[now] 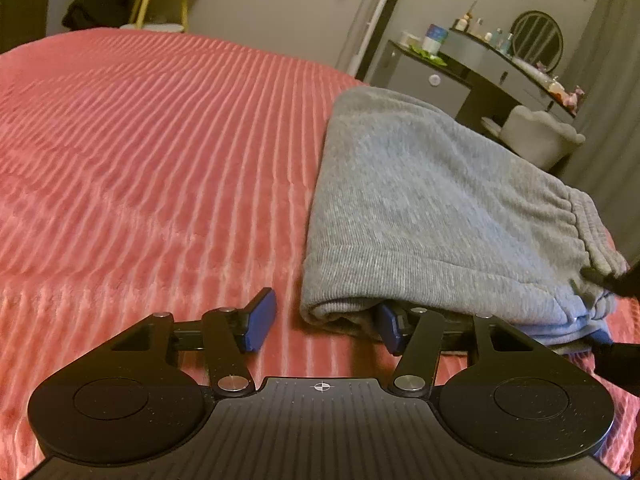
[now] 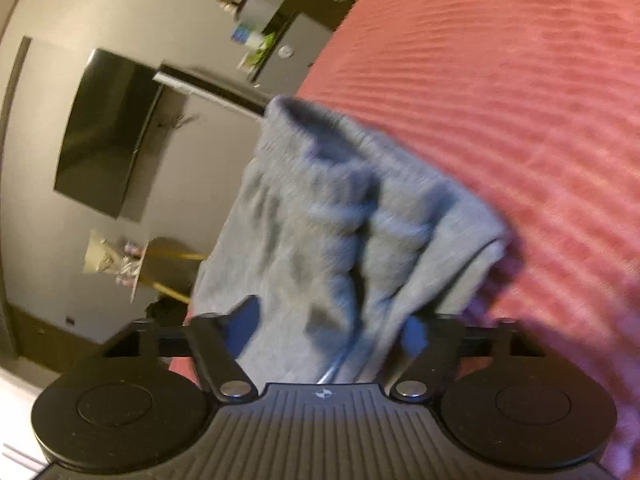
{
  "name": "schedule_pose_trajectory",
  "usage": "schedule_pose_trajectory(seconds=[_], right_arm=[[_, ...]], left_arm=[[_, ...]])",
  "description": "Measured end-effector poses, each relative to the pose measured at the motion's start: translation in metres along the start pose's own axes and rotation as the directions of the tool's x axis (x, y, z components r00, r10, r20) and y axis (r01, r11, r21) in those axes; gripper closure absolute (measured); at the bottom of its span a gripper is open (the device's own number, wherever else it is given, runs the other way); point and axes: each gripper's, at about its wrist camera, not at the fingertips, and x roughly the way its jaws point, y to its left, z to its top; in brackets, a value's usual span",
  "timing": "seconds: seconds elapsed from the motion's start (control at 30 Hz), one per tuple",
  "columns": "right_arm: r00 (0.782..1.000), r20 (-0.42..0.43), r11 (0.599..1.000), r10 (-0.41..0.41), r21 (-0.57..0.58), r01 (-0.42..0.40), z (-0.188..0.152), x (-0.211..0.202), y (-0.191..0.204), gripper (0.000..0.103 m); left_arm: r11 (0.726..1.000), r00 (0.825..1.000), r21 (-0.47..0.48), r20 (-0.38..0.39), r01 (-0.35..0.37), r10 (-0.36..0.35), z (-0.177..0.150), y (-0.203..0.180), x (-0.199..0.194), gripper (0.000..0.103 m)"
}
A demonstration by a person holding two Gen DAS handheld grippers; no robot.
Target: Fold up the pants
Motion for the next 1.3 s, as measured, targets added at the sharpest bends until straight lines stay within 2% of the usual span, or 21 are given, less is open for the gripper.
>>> schedule_pose_trajectory(seconds=[0.03, 0.1, 0.2, 0.27, 0.33, 0.4, 0.53, 0.67, 0.7, 0.73, 0.8, 0.87, 0.93, 0.97, 1.0, 1.03, 1.1, 1.2, 1.23, 1.3], right_arm=[[1.000, 0.002, 1.000, -0.013, 0.012, 0.013, 0.000, 0.003, 0.000, 0.063], [1.000, 0.020, 0.999, -0.022, 0.029, 0.022, 0.001, 0.005, -0.002, 0.071], [0.998, 0.046, 0.999, -0.044, -0.017, 0.045, -0.006, -0.005, -0.003, 0.072], [0.997, 0.055, 0.998, -0.056, -0.025, 0.057, -0.008, -0.001, 0.000, 0.067], [0.998, 0.057, 0.999, -0.038, -0.002, 0.038, -0.007, 0.006, 0.003, 0.057], [0.997, 0.058, 0.999, -0.043, 0.007, 0.042, -0.005, 0.011, 0.005, 0.057], [0.993, 0.095, 0.995, -0.076, -0.057, 0.081, -0.008, 0.009, 0.021, 0.076], [0.979, 0.170, 0.967, -0.113, -0.207, 0.147, -0.016, -0.001, 0.052, 0.079], [0.978, 0.183, 0.963, -0.103, -0.228, 0.145, -0.016, -0.004, 0.057, 0.080], [0.978, 0.190, 0.963, -0.092, -0.231, 0.136, -0.016, -0.008, 0.060, 0.081], [0.978, 0.199, 0.967, -0.062, -0.231, 0.108, -0.014, -0.015, 0.061, 0.081], [0.972, 0.225, 0.956, -0.073, -0.261, 0.133, -0.014, -0.021, 0.061, 0.081], [0.975, 0.195, 0.952, -0.105, -0.265, 0.156, -0.009, -0.019, 0.054, 0.080], [0.978, 0.148, 0.953, -0.148, -0.241, 0.181, -0.004, -0.015, 0.049, 0.080], [0.976, 0.101, 0.960, -0.192, -0.188, 0.208, 0.002, -0.011, 0.041, 0.074], [0.979, 0.068, 0.973, -0.191, -0.118, 0.198, 0.006, -0.013, 0.031, 0.071], [0.989, 0.055, 0.989, -0.141, -0.036, 0.143, 0.012, -0.023, 0.024, 0.069], [0.984, 0.039, 0.979, -0.173, -0.101, 0.176, 0.022, -0.033, 0.038, 0.060], [0.982, 0.038, 0.973, -0.187, -0.129, 0.190, 0.026, -0.036, 0.041, 0.060], [0.981, 0.035, 0.971, -0.193, -0.137, 0.196, 0.030, -0.042, 0.044, 0.059]], left_arm=[[1.000, 1.000, 0.001, 0.001, 0.007, -0.007, 0.000, 0.000, -0.001, 0.049], [1.000, 1.000, -0.001, 0.001, 0.024, -0.024, 0.000, 0.000, -0.001, 0.057], [0.999, 0.999, -0.010, -0.002, 0.037, -0.037, 0.001, 0.000, 0.001, 0.058], [0.999, 0.999, -0.022, -0.002, 0.039, -0.039, 0.001, 0.001, 0.001, 0.056], [0.999, 0.999, -0.029, -0.003, 0.040, -0.040, 0.001, 0.002, 0.002, 0.054], [0.998, 0.999, -0.036, -0.003, 0.045, -0.045, 0.000, 0.002, 0.001, 0.053], [0.996, 0.998, -0.066, -0.006, 0.065, -0.066, 0.001, 0.006, 0.002, 0.048], [0.997, 0.998, -0.050, 0.002, 0.062, -0.062, 0.000, 0.004, 0.003, 0.046], [0.997, 0.998, -0.047, 0.010, 0.062, -0.061, 0.000, 0.004, 0.002, 0.051], [0.996, 0.997, -0.048, 0.024, 0.074, -0.073, 0.000, 0.004, 0.001, 0.069], [0.991, 0.992, -0.051, 0.053, 0.121, -0.118, 0.001, 0.005, -0.005, 0.076], [0.988, 0.984, -0.025, 0.094, 0.155, -0.152, 0.002, 0.003, -0.014, 0.079], [0.990, 0.986, 0.018, 0.092, 0.137, -0.138, 0.001, 0.000, -0.016, 0.078], [0.994, 0.992, 0.023, 0.060, 0.105, -0.107, 0.001, 0.000, -0.011, 0.078], [0.996, 0.996, 0.015, 0.030, 0.087, -0.088, 0.001, 0.001, -0.007, 0.077], [0.997, 0.997, -0.003, 0.018, 0.080, -0.080, 0.001, 0.002, -0.005, 0.072], [0.998, 0.997, -0.007, 0.025, 0.069, -0.069, 0.003, 0.002, -0.010, 0.066], [0.995, 0.993, -0.028, 0.079, 0.094, -0.092, 0.006, 0.006, -0.029, 0.058], [0.995, 0.992, -0.044, 0.090, 0.092, -0.088, 0.008, 0.009, -0.033, 0.052], [0.993, 0.990, -0.080, 0.116, 0.091, -0.082, 0.009, 0.014, -0.042, 0.051]])
